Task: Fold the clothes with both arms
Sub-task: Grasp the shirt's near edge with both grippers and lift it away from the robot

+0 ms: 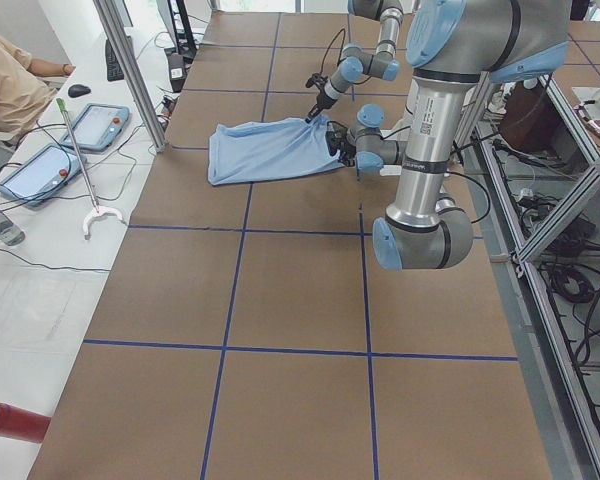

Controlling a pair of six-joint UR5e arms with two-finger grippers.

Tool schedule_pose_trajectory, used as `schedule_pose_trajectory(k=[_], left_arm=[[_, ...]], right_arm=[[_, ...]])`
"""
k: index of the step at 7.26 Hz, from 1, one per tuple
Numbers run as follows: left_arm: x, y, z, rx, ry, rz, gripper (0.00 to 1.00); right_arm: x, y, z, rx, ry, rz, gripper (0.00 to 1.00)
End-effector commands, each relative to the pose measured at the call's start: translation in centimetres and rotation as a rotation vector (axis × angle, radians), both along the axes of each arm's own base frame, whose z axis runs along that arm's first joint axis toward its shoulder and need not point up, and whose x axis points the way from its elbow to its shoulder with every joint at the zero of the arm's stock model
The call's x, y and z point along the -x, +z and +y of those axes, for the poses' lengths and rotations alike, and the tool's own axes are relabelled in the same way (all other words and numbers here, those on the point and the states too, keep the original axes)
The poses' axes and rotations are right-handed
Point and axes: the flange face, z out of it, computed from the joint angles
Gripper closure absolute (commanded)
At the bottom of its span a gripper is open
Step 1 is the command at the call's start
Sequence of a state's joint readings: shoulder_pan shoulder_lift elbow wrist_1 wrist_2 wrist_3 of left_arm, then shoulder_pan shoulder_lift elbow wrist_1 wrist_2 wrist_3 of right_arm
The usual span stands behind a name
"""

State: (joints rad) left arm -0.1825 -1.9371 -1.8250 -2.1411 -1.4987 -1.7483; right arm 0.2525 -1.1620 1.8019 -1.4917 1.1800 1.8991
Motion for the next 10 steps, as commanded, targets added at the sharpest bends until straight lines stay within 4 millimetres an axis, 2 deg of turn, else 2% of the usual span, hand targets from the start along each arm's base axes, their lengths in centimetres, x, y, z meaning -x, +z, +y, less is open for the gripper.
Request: schedule_pose_trajectory(k=[1, 2, 3, 5, 6, 7, 8, 9, 10], left_arm=[[0.9, -1.0, 0.0, -0.005, 0.004, 0.020, 1.00], [3.3, -3.4, 0.2, -0.044, 0.038, 0.065, 1.00], [6.5, -4.6, 0.3, -0.055, 0.059, 0.089, 1.00], [14.0, -11.1, 2.4, -0.035, 0.110, 0.080, 1.00], [16.9, -13.3, 3.5, -0.021, 0.140, 0.060, 1.00], [17.0, -14.9, 2.7, -0.028, 0.129, 0.062, 1.00], [17.3, -15.2, 1.0, -0.082, 0.108, 0.048, 1.00], [17.2, -15.0, -2.8, -0.143, 0.061, 0.001, 1.00], [15.7, -14.0, -7.4, -0.180, 0.020, -0.073, 1.00]], right_arm=[[-1.1, -1.8, 0.2, -0.006, -0.001, -0.027, 1.00], [-2.4, -3.3, 0.5, -0.006, -0.003, -0.036, 1.00], [-4.5, -5.8, 1.8, -0.005, -0.013, -0.051, 1.00], [-9.1, -10.7, 5.8, 0.025, -0.057, -0.093, 1.00], [-11.6, -12.5, 6.7, 0.039, -0.075, -0.103, 1.00], [-11.3, -12.3, 6.8, 0.042, -0.078, -0.086, 1.00], [-9.9, -11.7, 6.7, 0.046, -0.082, -0.064, 1.00], [-9.1, -11.9, 4.4, 0.046, -0.044, -0.047, 1.00], [-8.3, -12.7, 1.6, 0.056, -0.008, -0.045, 1.00]])
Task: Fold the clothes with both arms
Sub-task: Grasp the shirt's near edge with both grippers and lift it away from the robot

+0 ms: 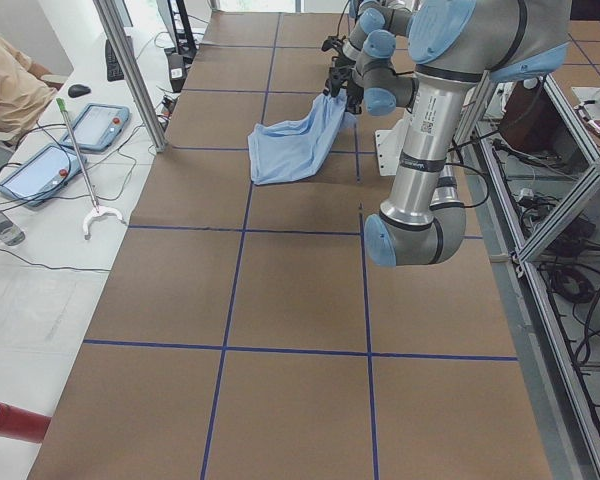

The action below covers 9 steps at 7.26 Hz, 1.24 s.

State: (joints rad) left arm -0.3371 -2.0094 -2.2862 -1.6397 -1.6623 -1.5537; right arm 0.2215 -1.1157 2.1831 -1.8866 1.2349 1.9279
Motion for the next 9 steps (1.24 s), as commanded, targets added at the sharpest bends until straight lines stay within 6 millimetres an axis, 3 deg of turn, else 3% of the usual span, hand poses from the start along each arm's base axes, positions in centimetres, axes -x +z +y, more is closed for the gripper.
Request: schedule_pose_trajectory(k=[1, 2, 3, 6, 8, 9], left_arm=[[-1.4, 1.9, -9.2, -0.076, -0.073, -0.130, 1.00], [-2.2, 3.2, -11.9, -0.080, -0.097, -0.170, 1.00], [-3.2, 4.3, -14.1, -0.086, -0.115, -0.185, 1.00], [-7.5, 6.9, -19.3, -0.087, -0.138, -0.226, 1.00], [-9.4, 10.2, -21.5, -0.097, -0.139, -0.278, 1.00], [-10.1, 11.7, -22.3, -0.089, -0.146, -0.299, 1.00]], right_arm=[[2.4, -1.3, -6.1, 0.023, 0.043, 0.030, 1.00], [3.6, -0.6, -9.3, 0.024, 0.072, 0.040, 1.00], [5.2, 1.5, -12.0, 0.025, 0.094, 0.038, 1.00], [11.2, 0.6, -21.4, 0.036, 0.113, 0.044, 1.00], [12.2, 3.4, -23.7, 0.022, 0.101, 0.067, 1.00], [12.3, 3.7, -23.7, 0.018, 0.096, 0.072, 1.00]])
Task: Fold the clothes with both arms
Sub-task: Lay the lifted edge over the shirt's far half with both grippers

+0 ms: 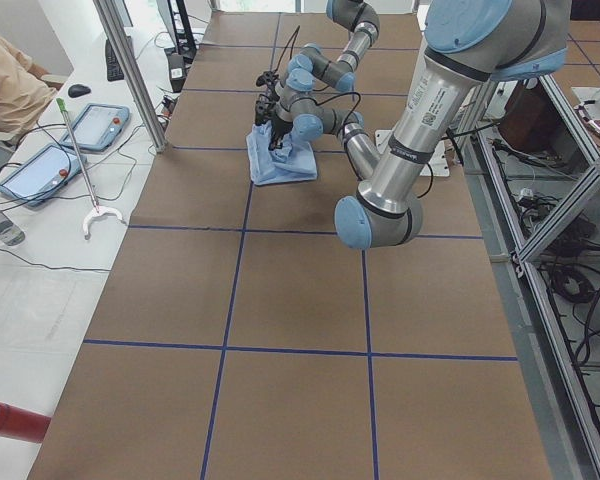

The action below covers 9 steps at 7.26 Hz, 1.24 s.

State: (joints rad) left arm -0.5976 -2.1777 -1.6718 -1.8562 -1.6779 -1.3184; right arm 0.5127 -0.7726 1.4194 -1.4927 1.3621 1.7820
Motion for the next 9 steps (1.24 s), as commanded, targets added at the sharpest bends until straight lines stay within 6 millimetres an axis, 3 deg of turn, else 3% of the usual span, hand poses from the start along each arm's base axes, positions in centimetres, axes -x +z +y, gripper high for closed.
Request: schedule_pose_trajectory(k=[1, 4, 6, 7, 8, 9], left_arm=[[-1.0, 2.5, -1.6, -0.006, -0.021, -0.030, 1.00], [-0.5, 2.9, -2.1, -0.006, -0.029, -0.032, 1.00], [0.0, 3.3, -2.1, -0.056, -0.013, -0.019, 1.00], [0.1, 3.5, -2.2, -0.056, -0.013, -0.021, 1.00], [0.2, 3.5, -2.1, -0.057, -0.011, -0.021, 0.70], [0.7, 3.8, -2.0, -0.095, 0.016, -0.042, 0.01]], right_arm=[[0.3, 0.8, -0.7, -0.011, -0.016, 0.016, 1.00], [-0.2, 1.3, -1.2, -0.018, -0.023, 0.032, 1.00], [-0.7, 1.5, -1.6, -0.023, -0.022, 0.039, 0.93], [-0.6, 1.7, -1.6, -0.024, -0.028, 0.047, 0.47], [-0.6, 1.4, -1.5, -0.058, -0.077, 0.076, 0.00], [-1.0, 0.7, -1.7, -0.088, -0.114, 0.091, 0.00]])
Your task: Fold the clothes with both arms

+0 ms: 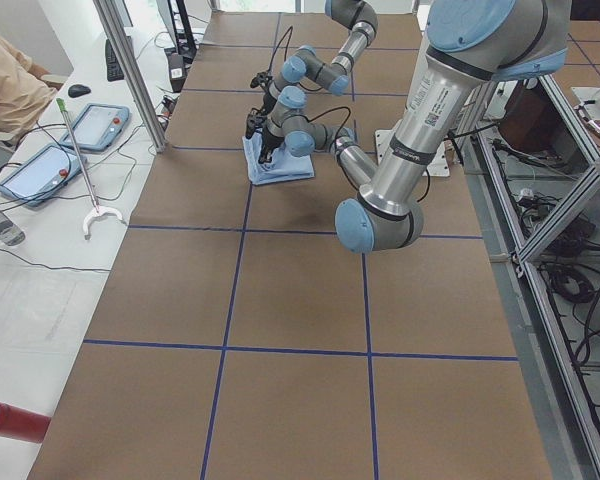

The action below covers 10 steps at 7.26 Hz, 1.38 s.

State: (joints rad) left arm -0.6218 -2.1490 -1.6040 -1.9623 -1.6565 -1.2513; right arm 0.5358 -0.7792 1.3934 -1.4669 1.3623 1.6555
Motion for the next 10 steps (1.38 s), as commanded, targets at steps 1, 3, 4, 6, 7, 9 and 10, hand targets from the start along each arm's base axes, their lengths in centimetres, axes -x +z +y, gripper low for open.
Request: schedule_pose_trajectory(k=[1, 3, 4, 6, 7, 9, 10], left_arm=[[2.6, 0.1, -0.4, -0.086, 0.041, -0.030, 0.00], [3.1, 0.1, -0.6, -0.098, 0.036, -0.025, 0.00], [3.1, 0.0, -0.6, -0.099, 0.035, -0.022, 0.00], [3.0, 0.0, -0.5, -0.096, 0.036, -0.018, 0.00], [3.0, 0.1, -0.5, -0.095, 0.036, -0.019, 0.00], [3.0, 0.1, -0.5, -0.095, 0.036, -0.019, 0.00], [3.0, 0.1, -0.5, -0.095, 0.036, -0.019, 0.00]], right_arm=[[-0.8, -2.4, 0.4, -0.076, -0.137, 0.024, 0.00], [-1.0, -4.6, 3.8, -0.125, -0.216, -0.009, 0.00], [1.2, -4.5, 7.1, -0.170, -0.221, 0.027, 0.01], [2.4, 0.3, 9.6, -0.203, -0.202, 0.127, 0.16], [2.7, 1.3, 10.2, -0.208, -0.205, 0.144, 0.24], [2.9, 1.7, 10.1, -0.219, -0.223, 0.167, 0.24], [2.9, 1.8, 9.9, -0.226, -0.212, 0.174, 0.25]])
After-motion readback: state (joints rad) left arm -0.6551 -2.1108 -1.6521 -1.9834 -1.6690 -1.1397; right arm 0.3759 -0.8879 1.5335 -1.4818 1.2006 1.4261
